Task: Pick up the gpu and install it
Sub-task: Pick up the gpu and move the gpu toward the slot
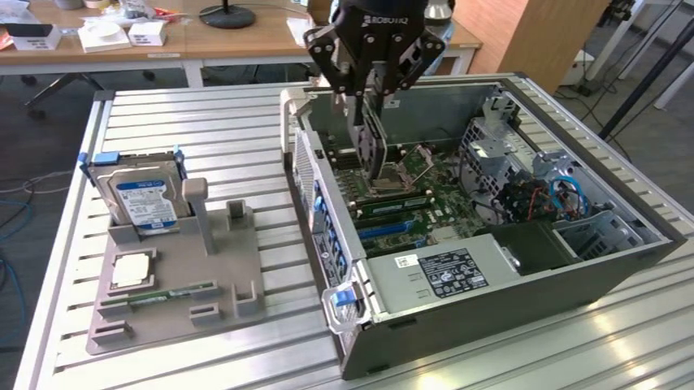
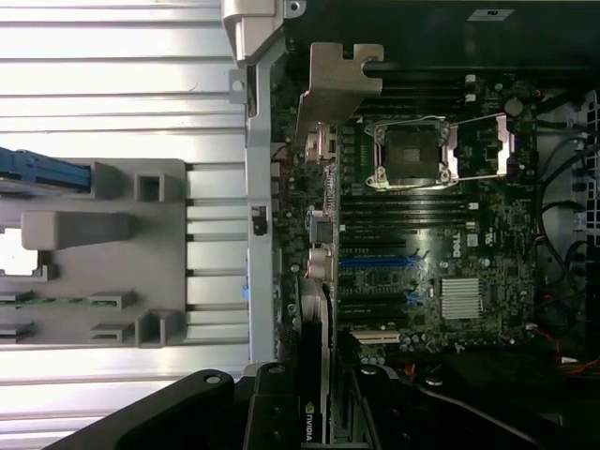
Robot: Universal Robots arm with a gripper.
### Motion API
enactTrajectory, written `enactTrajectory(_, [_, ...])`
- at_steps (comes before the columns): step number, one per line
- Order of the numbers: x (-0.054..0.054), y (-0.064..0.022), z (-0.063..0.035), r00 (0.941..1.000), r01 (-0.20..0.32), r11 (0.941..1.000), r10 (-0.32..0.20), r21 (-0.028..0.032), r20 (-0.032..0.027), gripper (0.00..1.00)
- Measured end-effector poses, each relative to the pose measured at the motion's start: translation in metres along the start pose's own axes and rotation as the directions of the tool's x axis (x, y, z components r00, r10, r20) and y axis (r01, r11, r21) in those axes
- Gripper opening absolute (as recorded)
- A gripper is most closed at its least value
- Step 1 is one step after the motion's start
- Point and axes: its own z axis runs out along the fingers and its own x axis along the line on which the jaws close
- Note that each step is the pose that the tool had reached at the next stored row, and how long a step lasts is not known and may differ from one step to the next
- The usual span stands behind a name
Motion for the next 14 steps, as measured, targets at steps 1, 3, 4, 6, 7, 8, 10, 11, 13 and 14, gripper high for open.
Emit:
enactTrajectory(1, [-0.004,0.0002,0.0001,1.0000,0.000,1.0000,0.000,-0.0001,0.0001,0.26])
enactTrajectory(3, [-0.012,0.0005,0.0003,1.0000,0.000,1.0000,0.000,0.0001,0.0000,0.26])
enactTrajectory(4, [-0.016,0.0007,0.0004,1.0000,0.000,1.0000,0.000,0.0001,-0.0001,0.26])
enactTrajectory(6, [-0.024,0.0010,0.0005,1.0000,0.000,1.0000,0.000,0.0001,0.0000,0.26])
enactTrajectory(7, [-0.028,0.0012,0.0006,1.0000,0.000,1.0000,0.000,0.0001,-0.0001,0.26])
enactTrajectory(8, [-0.033,0.0014,0.0008,1.0000,0.000,1.0000,0.000,0.0000,0.0000,0.26])
enactTrajectory(10, [-0.042,0.0018,0.0010,1.0000,0.000,1.0000,0.000,0.0000,0.0000,0.26])
enactTrajectory(11, [-0.046,0.0019,0.0011,1.0000,0.000,1.0000,0.000,0.0000,0.0000,0.26])
enactTrajectory(13, [-0.055,0.0024,0.0014,1.0000,0.000,1.0000,0.000,-0.0001,0.0000,0.26])
enactTrajectory(14, [-0.059,0.0025,0.0014,1.0000,0.000,1.0000,0.000,0.0000,0.0000,0.26])
